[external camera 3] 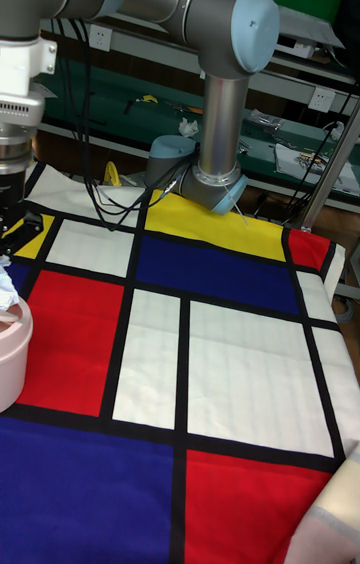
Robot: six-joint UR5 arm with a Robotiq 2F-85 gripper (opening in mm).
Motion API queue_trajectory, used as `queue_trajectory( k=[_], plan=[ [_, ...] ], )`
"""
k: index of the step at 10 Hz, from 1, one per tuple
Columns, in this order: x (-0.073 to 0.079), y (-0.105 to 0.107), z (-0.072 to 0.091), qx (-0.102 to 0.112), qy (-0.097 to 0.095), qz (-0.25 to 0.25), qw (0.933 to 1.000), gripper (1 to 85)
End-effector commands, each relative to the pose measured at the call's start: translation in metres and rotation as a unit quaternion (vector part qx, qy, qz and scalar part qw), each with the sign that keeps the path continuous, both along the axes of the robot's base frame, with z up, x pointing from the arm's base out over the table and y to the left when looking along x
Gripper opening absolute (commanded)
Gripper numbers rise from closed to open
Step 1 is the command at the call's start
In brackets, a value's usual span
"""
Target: Put the garbage in the trash can
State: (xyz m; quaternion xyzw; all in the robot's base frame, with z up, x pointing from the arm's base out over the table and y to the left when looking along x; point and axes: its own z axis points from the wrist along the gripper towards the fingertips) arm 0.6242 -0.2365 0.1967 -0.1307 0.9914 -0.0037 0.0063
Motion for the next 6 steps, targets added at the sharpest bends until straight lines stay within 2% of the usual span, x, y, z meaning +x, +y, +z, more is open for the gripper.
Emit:
queue_trajectory(
  k=[1,6],
  plan=[
    [0.0010,0.0151,-0.0012,0.018,-0.003,-0.022,0.9996,1.0],
    [-0.0010,0.0094,-0.0068,0.014,-0.007,-0.022,0.9996,1.0]
  ],
)
